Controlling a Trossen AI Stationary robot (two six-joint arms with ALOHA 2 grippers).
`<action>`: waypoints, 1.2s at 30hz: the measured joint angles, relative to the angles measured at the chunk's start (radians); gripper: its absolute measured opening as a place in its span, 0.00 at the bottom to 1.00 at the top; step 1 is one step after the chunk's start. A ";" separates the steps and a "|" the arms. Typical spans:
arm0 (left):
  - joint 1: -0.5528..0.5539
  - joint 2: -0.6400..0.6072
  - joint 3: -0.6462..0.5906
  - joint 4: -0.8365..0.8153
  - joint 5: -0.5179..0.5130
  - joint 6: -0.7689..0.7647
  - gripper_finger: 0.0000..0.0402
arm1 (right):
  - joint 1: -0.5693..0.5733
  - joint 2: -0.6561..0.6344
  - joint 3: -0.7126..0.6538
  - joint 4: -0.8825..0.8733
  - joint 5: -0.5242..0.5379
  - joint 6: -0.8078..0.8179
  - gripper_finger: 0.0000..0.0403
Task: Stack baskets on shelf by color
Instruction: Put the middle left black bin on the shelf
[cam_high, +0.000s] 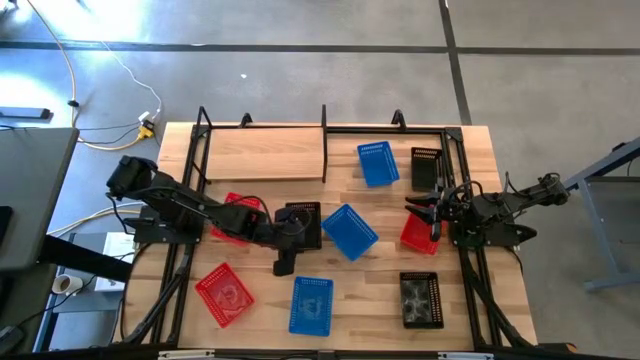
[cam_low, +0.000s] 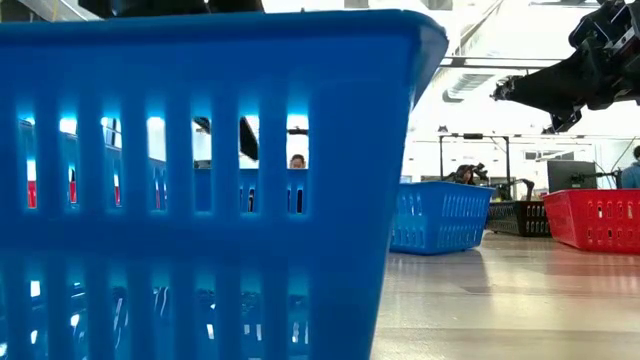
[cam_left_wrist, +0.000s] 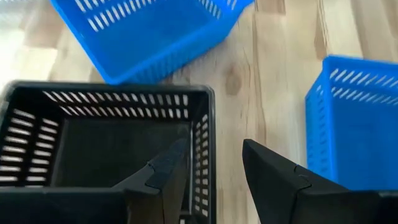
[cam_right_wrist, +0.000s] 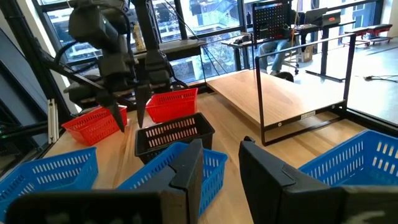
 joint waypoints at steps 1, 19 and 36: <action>0.000 0.008 0.000 -0.002 0.006 0.000 0.36 | 0.000 0.000 0.000 0.000 0.000 0.000 0.23; 0.000 0.117 -0.001 -0.017 0.026 -0.060 0.32 | 0.000 0.000 0.000 0.000 0.000 0.000 0.23; 0.000 0.106 0.000 -0.045 0.021 -0.129 0.01 | 0.000 0.000 0.000 0.000 0.000 0.000 0.23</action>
